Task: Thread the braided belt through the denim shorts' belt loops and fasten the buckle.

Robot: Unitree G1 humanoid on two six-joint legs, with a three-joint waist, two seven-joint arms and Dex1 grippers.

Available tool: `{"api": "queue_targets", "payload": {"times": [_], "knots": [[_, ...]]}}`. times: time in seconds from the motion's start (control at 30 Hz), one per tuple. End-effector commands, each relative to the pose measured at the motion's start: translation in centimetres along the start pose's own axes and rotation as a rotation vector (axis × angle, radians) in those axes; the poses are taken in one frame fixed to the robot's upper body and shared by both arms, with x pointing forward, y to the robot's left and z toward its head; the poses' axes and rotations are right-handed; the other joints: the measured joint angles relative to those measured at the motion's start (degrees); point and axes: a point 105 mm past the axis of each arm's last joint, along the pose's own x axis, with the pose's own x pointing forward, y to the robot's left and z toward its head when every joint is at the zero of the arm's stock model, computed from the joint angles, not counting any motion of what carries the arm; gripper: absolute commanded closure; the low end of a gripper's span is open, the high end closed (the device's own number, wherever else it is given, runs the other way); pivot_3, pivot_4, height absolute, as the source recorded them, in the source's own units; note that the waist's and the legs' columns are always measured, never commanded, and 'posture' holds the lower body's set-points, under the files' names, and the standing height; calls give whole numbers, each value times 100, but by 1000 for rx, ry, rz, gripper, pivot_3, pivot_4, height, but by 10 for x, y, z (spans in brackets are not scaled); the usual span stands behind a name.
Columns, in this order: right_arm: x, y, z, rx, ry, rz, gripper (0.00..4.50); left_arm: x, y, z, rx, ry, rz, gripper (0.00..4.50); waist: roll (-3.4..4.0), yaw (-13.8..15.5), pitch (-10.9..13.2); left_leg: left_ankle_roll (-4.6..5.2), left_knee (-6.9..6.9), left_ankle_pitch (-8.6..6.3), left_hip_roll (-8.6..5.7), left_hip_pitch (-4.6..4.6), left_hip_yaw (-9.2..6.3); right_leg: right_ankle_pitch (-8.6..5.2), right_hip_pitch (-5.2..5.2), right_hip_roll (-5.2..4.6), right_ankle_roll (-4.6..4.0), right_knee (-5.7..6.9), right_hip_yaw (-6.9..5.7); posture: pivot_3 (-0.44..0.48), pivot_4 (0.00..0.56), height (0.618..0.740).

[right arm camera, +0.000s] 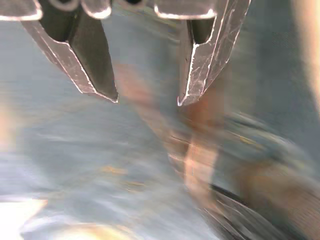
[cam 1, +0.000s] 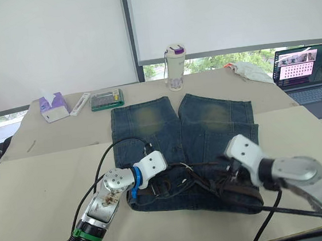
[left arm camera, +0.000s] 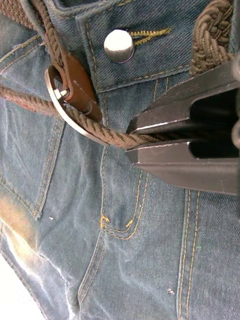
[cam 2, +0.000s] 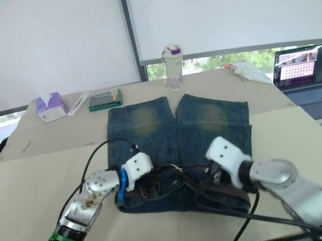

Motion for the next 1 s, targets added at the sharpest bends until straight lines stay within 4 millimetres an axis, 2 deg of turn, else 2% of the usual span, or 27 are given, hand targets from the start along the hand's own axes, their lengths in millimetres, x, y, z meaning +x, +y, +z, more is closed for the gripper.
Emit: {"api": "queue_targets", "payload": {"times": [0.03,0.17,0.33,0.53,0.57,0.73,0.8,0.83,0.9,1.0], "knots": [[7,9,7,-91,-37,70,2319,2,5,9,36,-29,6,4500,-2,-5,1,0,-1,0,1,0,0,0,0,3,0,-2,-2,0,150,740],[20,19,3,-131,-15,145,2319,2,6,10,40,-34,8,4500,-2,-1,1,-3,0,2,7,-3,0,1,-2,0,-1,1,0,0,150,740],[23,24,16,-65,-70,197,2319,1,7,9,42,-34,19,4500,-1,6,0,-3,3,2,7,-4,-7,1,-2,-2,-1,0,0,0,150,740],[32,16,-2,-92,12,153,2319,1,6,9,39,-41,26,4500,-1,12,0,-3,4,2,6,-5,-14,1,-2,-3,-2,0,0,0,150,740],[34,15,-5,-99,23,149,2869,1,6,9,38,-44,25,4500,0,8,0,-3,4,2,6,-5,-13,1,-3,-3,-2,0,0,0,150,740],[40,14,-8,-76,9,129,4482,1,5,15,28,-87,-1,4500,0,4,0,-5,3,3,7,-5,-12,2,-6,-2,-2,3,3,0,150,740],[39,14,-8,-76,6,122,4482,-4,6,25,-45,-144,-32,4500,1,9,0,-5,3,3,6,-6,-14,2,-8,-3,-2,5,4,0,150,740],[36,13,-7,-90,7,116,4500,-8,8,28,-95,-163,-43,3705,1,10,-1,-5,4,3,6,-7,-15,2,-8,-4,-2,5,4,0,150,740],[29,6,-5,-133,16,85,4500,-19,10,32,-158,-165,-93,3086,1,5,0,-4,4,2,6,-8,-18,1,-8,-4,-2,5,3,0,150,740],[12,-6,-5,-250,72,58,4500,-26,23,58,-181,-187,-156,2117,1,16,3,-3,6,2,2,-11,-13,1,-11,-3,-2,8,-2,0,150,740]]}}
